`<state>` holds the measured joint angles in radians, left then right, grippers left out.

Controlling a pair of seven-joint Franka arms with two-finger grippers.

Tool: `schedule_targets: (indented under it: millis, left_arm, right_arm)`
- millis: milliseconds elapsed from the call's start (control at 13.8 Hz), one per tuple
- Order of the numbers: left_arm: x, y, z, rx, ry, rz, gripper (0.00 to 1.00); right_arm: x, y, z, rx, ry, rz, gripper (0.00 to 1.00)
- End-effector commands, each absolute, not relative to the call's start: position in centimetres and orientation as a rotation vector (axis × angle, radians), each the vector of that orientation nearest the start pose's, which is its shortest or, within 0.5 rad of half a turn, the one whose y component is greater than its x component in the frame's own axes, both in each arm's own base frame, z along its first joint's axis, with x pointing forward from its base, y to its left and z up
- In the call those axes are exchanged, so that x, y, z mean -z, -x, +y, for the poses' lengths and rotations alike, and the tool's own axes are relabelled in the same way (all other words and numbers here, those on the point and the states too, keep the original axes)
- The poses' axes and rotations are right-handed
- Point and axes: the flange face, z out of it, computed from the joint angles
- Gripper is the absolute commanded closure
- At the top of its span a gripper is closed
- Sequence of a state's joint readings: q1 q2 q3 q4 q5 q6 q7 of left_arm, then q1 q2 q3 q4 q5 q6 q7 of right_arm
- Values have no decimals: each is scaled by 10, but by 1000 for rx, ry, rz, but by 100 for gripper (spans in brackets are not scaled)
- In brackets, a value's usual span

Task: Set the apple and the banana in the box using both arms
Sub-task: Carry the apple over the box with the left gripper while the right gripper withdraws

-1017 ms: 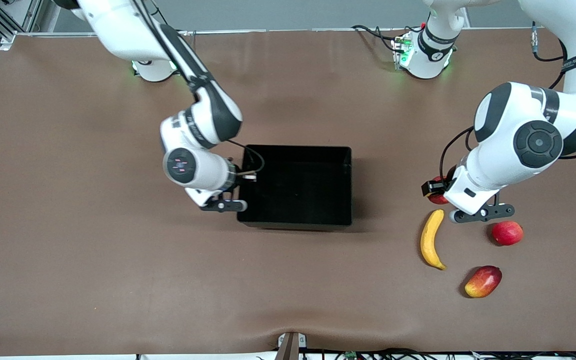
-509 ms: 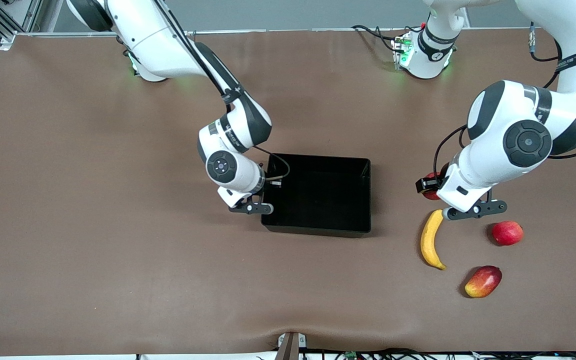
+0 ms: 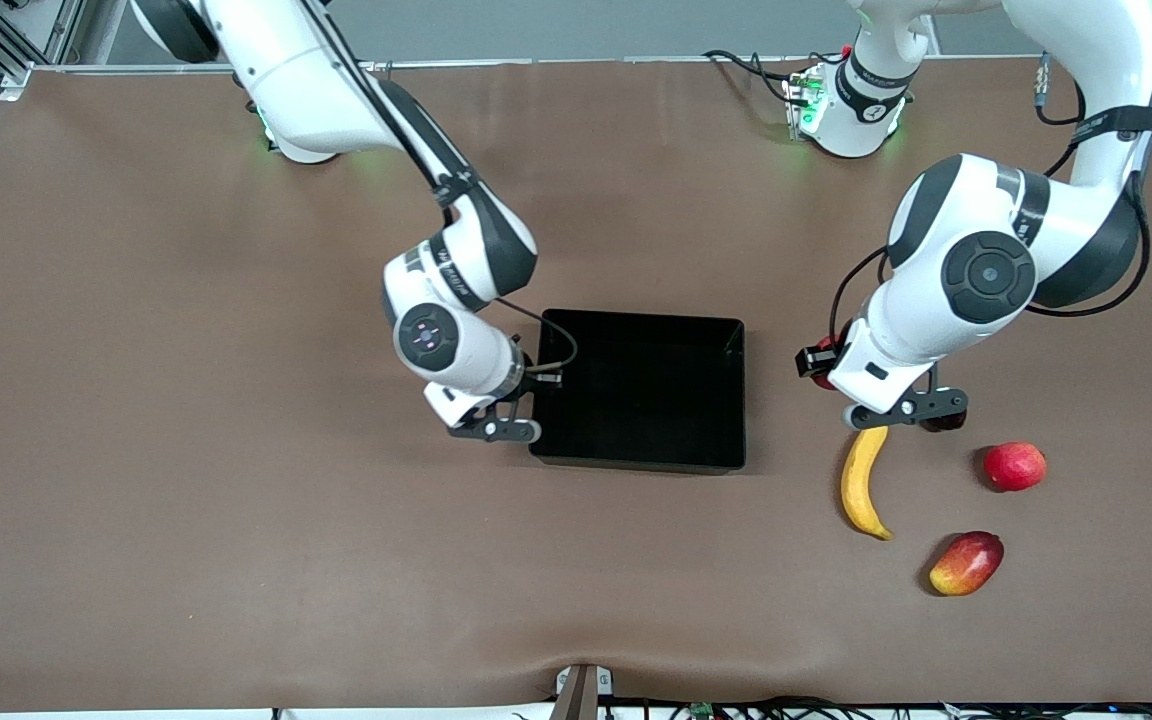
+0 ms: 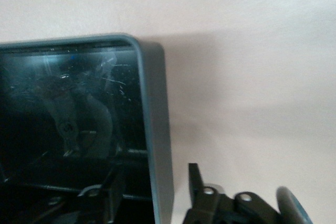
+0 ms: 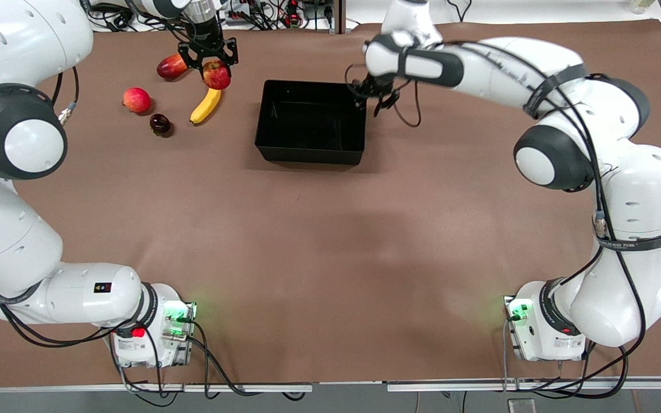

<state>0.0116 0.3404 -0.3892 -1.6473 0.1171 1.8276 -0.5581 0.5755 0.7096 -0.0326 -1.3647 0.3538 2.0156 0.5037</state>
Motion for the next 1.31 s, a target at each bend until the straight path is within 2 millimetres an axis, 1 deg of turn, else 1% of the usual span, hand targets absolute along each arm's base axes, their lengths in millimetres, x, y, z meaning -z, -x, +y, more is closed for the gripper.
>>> schedule_targets:
  millis: [0,73,145,218,291,363,509,581,654,726,799,872,944,1017,1090,1162,1235]
  left_arm:
    - [-415,-604,-206,-185,3087,-258,100]
    - [-414,-602,-211,-186,3086,-247,100]
    - [-413,-600,-219,-187,3083,-259,100]
    - [-407,-601,-220,-200,3077,-291,100]
    - [-406,-600,-225,-201,3076,-312,100]
    - [-400,-597,-239,-205,3077,-310,100]
    - [-391,-593,-259,-195,3080,-351,100]
    - [-392,-594,-263,-190,3081,-370,100]
    - [-387,-594,-268,-193,3079,-387,100]
    - [-385,-590,-279,-193,3079,-383,100]
    - [-383,-591,-283,-179,3088,-387,100]
    - [-376,-592,-286,-177,3092,-407,100]
    - [-369,-591,-295,-172,3100,-414,100]
    - [-362,-593,-300,-157,3112,-437,100]
    - [-352,-593,-308,-159,3117,-454,100]
    - [-346,-589,-321,-153,3126,-453,100]
    - [-335,-588,-327,-153,3134,-471,100]
  right_arm:
    - [-356,-648,347,-354,2853,220,0]
    - [-366,-661,323,-348,2845,217,0]
    - [-372,-668,302,-367,2844,185,0]
    - [-389,-678,275,-365,2837,168,0]
    - [-409,-684,246,-364,2828,184,0]
    - [-425,-687,220,-374,2822,216,0]
    - [-447,-690,153,-420,2797,302,0]
    - [-465,-687,114,-441,2784,302,0]
    - [-481,-679,93,-456,2800,287,0]
    - [-502,-670,77,-437,2876,294,0]
    - [-526,-657,64,-400,2990,300,0]
    - [-534,-645,53,-402,3076,298,0]
    - [-551,-633,43,-375,3092,263,0]
    - [-568,-619,26,-357,3087,274,0]
    - [-584,-603,17,-338,3083,288,0]
    - [-600,-585,12,-309,3082,295,0]
    - [-617,-567,8,-278,3080,296,0]
